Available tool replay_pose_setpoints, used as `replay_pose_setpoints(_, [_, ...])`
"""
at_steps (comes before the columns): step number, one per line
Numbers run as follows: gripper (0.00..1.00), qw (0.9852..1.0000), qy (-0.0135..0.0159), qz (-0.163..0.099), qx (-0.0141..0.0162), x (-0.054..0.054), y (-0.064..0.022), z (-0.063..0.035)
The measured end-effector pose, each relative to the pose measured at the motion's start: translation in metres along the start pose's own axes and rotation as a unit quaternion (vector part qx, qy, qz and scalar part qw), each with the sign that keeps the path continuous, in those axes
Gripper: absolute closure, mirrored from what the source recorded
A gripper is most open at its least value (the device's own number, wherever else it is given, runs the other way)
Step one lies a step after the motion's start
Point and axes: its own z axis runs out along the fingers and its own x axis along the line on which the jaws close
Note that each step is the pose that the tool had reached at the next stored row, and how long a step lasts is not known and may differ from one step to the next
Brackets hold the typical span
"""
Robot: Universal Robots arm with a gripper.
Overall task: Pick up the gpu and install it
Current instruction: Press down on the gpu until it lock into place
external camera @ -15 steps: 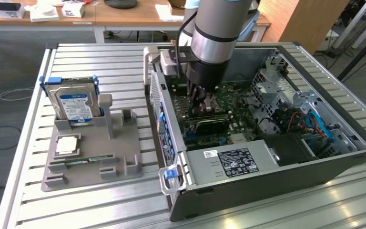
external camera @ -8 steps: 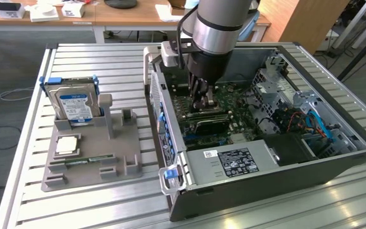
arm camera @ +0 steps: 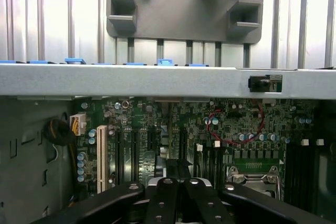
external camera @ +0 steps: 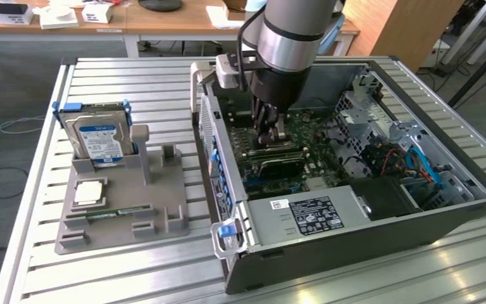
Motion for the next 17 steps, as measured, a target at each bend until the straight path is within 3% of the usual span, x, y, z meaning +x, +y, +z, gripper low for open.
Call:
replay_pose_setpoints(10, [0.89,1.0,0.0,0.0,0.0,0.0,-0.0126,-0.0001])
replay_pose_setpoints(17, [0.89,1.0,-0.0001,0.0,0.0,0.0,-0.0136,-0.0001])
